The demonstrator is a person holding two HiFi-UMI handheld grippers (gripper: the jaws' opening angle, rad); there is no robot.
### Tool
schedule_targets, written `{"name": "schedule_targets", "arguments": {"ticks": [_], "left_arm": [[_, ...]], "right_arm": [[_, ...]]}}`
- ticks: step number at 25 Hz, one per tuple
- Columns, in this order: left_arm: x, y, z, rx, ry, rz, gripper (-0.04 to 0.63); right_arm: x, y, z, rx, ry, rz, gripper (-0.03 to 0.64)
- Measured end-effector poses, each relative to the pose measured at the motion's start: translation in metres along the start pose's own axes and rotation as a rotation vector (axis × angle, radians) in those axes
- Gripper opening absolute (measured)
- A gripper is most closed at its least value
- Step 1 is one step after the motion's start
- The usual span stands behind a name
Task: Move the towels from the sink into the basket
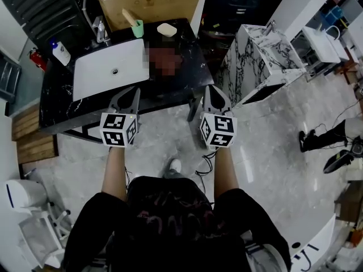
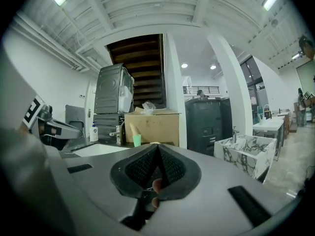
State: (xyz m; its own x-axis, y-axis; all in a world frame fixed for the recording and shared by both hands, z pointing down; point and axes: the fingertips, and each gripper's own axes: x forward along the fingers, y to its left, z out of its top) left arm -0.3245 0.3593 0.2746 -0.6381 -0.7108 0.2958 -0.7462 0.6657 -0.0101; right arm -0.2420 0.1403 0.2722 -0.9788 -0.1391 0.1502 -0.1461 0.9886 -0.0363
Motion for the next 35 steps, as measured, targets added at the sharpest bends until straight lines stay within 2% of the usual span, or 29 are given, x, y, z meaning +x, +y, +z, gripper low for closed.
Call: {"name": "schedule_targets", "arguments": {"ticks": [7, 17, 26, 35], "left_arm": [[0.033, -0.002, 0.000, -0.016, 0.014, 0.013, 0.017], [0.068, 0.012, -0.001, -0.084, 0.026, 0.020, 0.017], [0.116, 0.026, -0.002, -0.078, 0.055, -0.009, 0.017], [0.170, 0.038, -0.022, -0.074, 0.143, -0.071, 0.018]], "right_arm": [[0.028, -0.020, 0.000, 0.001, 0.009, 0.019, 0.014], [0.060, -0.029, -0.006, -0.010, 0.036, 0.017, 0.014], [0.103, -0.037, -0.008, -0.014, 0.058, 0.002, 0.015], [0.144, -0.041, -0.026, -0.010, 0.105, -0.013, 0.015]]}}
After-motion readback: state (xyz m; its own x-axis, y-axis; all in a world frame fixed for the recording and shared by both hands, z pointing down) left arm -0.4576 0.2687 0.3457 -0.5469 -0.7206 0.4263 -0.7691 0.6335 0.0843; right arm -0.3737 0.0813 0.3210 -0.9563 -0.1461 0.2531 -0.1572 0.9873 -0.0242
